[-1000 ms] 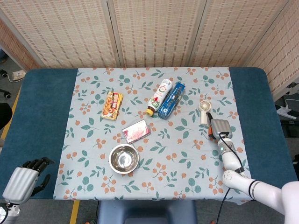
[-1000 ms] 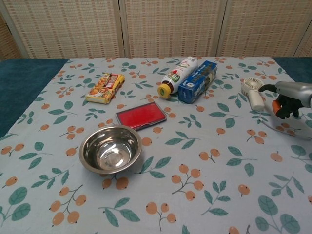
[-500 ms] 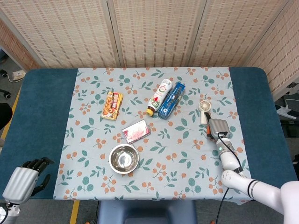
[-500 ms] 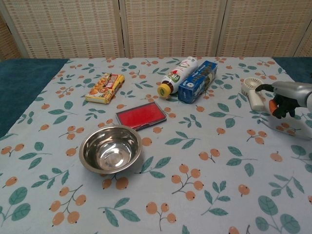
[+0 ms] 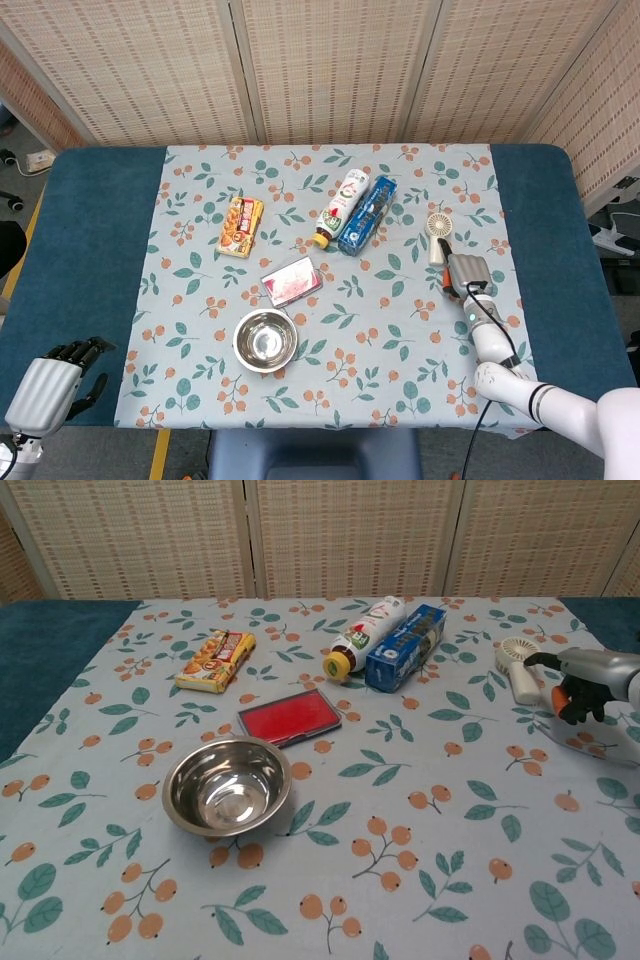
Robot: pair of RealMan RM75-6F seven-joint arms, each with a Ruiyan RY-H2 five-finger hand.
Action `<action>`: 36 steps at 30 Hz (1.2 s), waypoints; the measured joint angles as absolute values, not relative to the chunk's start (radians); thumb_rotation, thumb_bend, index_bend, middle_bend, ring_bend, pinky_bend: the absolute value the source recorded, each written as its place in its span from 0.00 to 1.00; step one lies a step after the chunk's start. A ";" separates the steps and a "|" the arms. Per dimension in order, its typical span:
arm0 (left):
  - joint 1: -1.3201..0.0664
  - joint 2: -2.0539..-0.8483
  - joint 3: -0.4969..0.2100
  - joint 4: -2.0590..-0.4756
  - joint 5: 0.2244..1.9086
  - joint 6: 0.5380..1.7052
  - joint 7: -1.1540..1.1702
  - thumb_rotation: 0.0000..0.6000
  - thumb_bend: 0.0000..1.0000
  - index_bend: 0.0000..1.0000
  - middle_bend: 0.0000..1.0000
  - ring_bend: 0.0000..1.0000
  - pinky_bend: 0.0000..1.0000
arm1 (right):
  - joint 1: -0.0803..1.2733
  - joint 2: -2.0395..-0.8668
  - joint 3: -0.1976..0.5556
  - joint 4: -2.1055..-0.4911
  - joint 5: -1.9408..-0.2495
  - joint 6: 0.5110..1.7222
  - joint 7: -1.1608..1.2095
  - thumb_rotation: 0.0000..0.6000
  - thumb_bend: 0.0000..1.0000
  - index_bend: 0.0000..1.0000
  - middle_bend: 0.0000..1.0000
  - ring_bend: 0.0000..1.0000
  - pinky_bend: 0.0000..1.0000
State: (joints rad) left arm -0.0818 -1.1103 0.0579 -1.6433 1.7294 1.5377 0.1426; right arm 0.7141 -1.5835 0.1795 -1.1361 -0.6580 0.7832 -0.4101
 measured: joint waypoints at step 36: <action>-0.081 -1.108 0.059 -1.643 1.733 1.539 0.141 1.00 0.43 0.32 0.33 0.37 0.49 | 0.702 -1.595 0.199 -1.035 -0.696 0.692 -0.299 1.00 0.78 0.00 0.70 0.57 0.58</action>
